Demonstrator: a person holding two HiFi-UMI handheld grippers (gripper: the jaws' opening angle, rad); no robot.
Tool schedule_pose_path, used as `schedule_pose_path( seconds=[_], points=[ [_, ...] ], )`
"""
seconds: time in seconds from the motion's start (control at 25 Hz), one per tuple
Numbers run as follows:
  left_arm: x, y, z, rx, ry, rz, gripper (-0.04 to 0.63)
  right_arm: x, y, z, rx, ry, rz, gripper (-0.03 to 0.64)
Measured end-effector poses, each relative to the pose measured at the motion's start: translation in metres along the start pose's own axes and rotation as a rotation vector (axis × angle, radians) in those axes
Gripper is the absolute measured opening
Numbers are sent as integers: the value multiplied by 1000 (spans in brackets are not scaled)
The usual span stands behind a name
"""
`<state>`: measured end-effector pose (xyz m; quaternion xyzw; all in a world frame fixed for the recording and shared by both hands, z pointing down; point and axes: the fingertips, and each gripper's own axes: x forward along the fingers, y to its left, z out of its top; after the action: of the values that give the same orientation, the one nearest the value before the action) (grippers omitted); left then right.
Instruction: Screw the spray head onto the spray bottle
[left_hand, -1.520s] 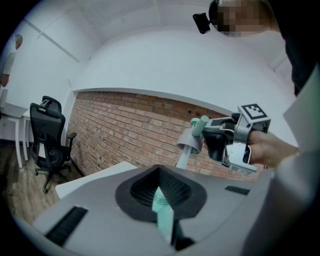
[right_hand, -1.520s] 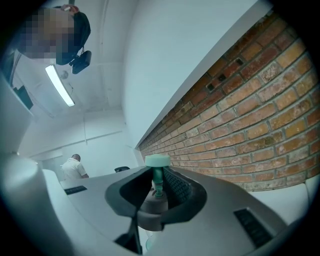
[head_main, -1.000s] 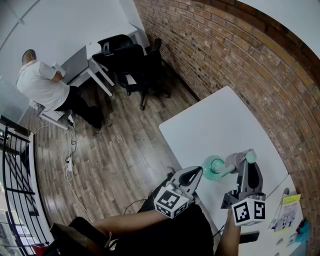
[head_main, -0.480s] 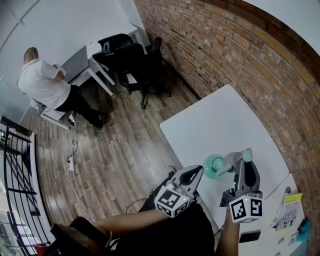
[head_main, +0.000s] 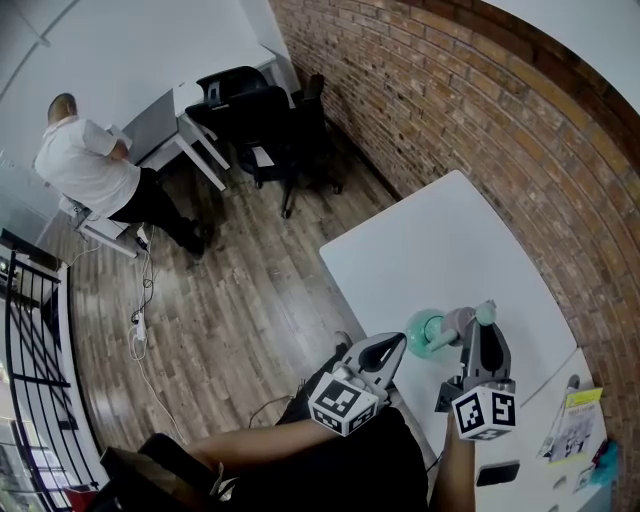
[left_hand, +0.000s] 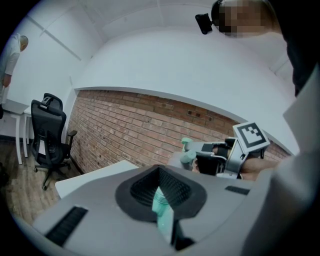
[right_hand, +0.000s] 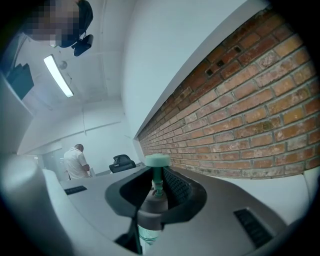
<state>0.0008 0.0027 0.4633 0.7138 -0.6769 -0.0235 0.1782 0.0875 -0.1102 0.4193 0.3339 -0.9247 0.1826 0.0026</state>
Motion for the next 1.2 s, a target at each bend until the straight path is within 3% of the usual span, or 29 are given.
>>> schedule_pose_path(
  seconds=[0.4,0.88,1.2],
  points=[
    [-6,2,-2,-11,-2,12,-2,6,-1,-23,18,36,14,71],
    [-10,7,-5,-35,10,26,-2,7,14,-38,-53,43,66,71],
    [-11,11,-7,-47,13,38,-2,5,30,-42,-186,23,130,71]
  ],
)
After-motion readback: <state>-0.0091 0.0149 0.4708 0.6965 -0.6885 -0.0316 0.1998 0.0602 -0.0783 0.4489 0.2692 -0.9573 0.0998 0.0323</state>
